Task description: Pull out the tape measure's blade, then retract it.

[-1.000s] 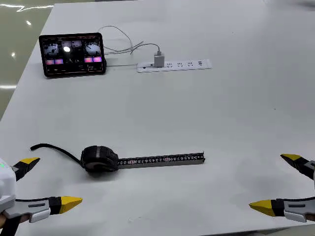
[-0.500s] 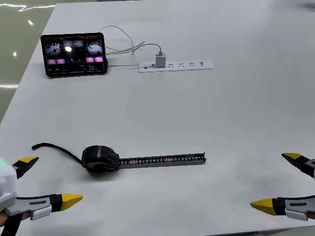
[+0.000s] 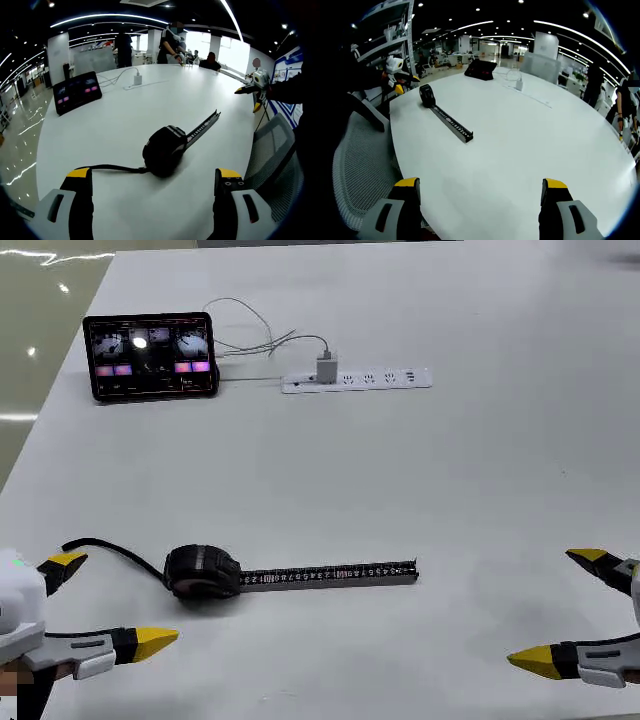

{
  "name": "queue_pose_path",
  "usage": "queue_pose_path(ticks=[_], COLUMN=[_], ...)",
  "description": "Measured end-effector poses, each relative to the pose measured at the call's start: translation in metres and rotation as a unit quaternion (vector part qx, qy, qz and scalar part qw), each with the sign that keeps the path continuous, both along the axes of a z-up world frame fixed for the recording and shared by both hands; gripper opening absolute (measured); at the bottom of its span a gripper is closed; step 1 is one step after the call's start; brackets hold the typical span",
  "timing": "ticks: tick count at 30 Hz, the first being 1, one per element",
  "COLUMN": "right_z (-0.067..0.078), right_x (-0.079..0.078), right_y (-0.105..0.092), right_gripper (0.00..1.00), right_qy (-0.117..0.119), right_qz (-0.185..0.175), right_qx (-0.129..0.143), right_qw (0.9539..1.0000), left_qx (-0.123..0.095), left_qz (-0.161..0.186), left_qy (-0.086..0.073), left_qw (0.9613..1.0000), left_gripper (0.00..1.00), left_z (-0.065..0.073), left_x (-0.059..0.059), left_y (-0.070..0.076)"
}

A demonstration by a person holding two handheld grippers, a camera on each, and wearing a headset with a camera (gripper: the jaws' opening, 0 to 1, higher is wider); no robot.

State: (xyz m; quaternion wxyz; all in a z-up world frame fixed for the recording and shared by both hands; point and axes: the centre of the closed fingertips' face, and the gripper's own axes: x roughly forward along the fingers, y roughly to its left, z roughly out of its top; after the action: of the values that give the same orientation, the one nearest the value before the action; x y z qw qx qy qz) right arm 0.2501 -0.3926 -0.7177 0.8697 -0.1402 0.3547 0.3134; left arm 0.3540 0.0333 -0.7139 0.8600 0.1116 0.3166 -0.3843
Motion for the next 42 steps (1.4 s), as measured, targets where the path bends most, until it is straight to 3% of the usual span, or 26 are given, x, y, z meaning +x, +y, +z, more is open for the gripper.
queue_pose_path(ticks=[11,19,26,34,37,42], right_z=[0.005,0.008,0.007,0.007,0.007,0.005], right_x=[0.015,0.03,0.039,0.05,0.054,0.059], right_y=[0.008,0.018,0.026,0.036,0.039,0.044], right_gripper=[0.99,0.99,0.99,0.99,0.99,0.99], right_qy=[0.006,0.016,0.023,0.024,0.028,0.034], right_qz=[0.041,0.069,0.079,0.115,0.121,0.14], right_qx=[-0.026,-0.031,-0.036,-0.051,-0.051,-0.061], right_qw=[0.9988,0.997,0.9959,0.9918,0.991,0.9877], left_qx=[-0.004,-0.018,-0.017,-0.015,-0.009,-0.017], left_qz=[0.011,0.04,0.038,0.044,0.04,0.042], left_qy=[0.005,-0.003,-0.008,-0.013,-0.024,-0.019], left_qw=[0.9999,0.999,0.9991,0.9988,0.9989,0.9988], left_gripper=[0.98,0.99,0.99,0.99,0.96,0.99], left_z=[-0.001,0.008,0.008,0.012,0.012,0.01], left_x=[0.006,0.019,0.023,0.024,0.024,0.024], left_y=[-0.019,-0.032,-0.045,-0.06,-0.067,-0.079])
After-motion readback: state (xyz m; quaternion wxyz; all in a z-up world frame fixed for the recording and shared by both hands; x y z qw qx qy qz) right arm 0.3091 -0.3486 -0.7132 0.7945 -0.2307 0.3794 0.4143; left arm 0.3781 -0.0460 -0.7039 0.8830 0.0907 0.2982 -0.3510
